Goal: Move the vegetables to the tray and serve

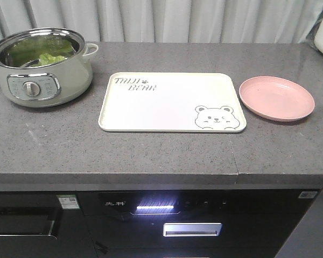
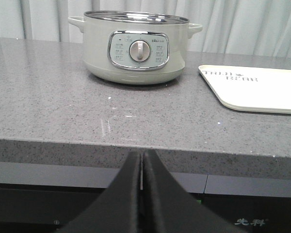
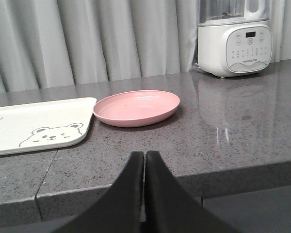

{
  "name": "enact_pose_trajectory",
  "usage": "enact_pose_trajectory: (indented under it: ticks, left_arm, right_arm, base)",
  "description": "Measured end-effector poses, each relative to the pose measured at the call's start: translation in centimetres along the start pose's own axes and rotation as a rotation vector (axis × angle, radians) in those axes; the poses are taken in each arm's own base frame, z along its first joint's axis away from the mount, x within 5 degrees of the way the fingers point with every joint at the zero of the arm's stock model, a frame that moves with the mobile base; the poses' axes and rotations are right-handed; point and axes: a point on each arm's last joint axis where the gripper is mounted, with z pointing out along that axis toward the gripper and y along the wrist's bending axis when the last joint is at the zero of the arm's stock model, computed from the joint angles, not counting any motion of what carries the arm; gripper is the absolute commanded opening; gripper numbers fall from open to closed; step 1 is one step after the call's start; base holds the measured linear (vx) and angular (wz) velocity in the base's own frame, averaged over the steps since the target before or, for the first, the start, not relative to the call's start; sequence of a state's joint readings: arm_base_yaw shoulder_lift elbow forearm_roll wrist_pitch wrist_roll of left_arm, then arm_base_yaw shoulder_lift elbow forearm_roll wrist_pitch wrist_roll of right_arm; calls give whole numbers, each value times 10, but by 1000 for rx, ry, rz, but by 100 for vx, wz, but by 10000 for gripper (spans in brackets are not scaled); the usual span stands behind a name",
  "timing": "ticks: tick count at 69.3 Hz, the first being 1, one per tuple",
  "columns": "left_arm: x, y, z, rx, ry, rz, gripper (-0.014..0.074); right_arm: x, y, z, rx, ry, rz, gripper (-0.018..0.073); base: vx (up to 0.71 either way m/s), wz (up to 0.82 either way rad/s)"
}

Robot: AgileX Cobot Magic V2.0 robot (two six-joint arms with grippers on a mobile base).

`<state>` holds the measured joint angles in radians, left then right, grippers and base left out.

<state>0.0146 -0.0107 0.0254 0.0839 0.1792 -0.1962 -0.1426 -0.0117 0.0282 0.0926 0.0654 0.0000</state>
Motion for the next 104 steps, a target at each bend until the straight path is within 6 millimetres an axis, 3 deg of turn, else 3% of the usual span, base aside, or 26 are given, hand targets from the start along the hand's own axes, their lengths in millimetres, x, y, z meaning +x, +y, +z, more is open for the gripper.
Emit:
enact_pose_trajectory:
  ticks: [104]
  left_arm:
    - [0,0,0,0,0,0,-6]
  right_arm:
    - [0,0,0,0,-1,0,-6]
  base:
    - [7,-1]
